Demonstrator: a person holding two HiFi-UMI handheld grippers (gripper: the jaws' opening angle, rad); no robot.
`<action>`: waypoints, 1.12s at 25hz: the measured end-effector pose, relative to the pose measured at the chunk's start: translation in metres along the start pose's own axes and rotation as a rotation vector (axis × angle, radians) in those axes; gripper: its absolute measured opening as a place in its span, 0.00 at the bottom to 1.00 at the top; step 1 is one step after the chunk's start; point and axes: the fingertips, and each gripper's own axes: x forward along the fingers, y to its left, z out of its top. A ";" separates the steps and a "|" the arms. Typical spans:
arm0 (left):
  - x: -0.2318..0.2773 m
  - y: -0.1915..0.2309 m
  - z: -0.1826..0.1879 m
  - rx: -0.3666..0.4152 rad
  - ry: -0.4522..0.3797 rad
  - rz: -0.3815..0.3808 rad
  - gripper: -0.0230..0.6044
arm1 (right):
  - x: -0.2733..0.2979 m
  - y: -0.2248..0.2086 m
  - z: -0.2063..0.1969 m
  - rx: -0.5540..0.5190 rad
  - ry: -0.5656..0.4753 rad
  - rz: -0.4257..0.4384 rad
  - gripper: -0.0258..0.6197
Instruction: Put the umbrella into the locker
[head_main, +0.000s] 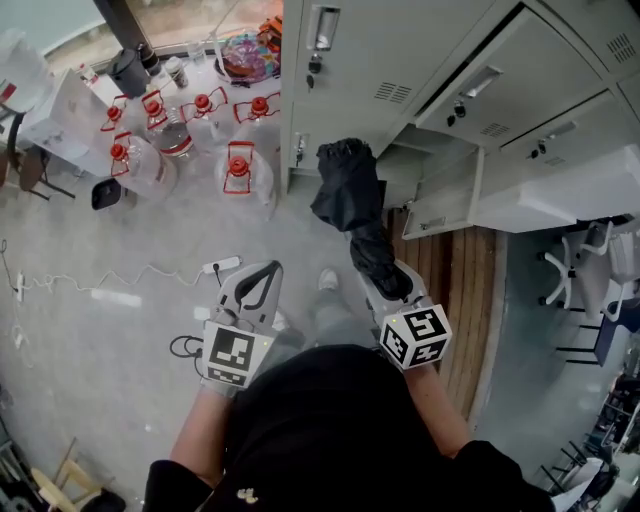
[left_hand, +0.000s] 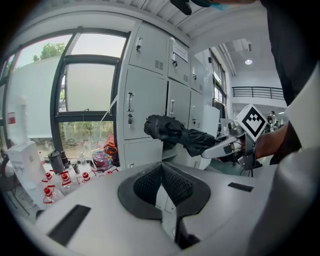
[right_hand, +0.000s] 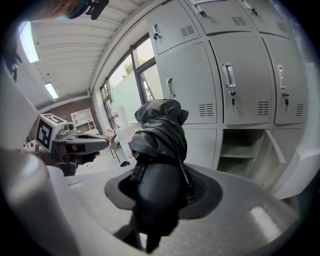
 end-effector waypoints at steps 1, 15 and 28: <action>0.007 0.003 0.003 -0.005 0.002 0.015 0.05 | 0.007 -0.006 0.003 -0.006 0.007 0.018 0.31; 0.067 0.033 0.009 -0.122 0.040 0.246 0.05 | 0.092 -0.053 0.015 -0.088 0.135 0.281 0.31; 0.020 0.053 -0.050 -0.266 0.118 0.373 0.05 | 0.135 -0.025 -0.018 -0.154 0.283 0.379 0.31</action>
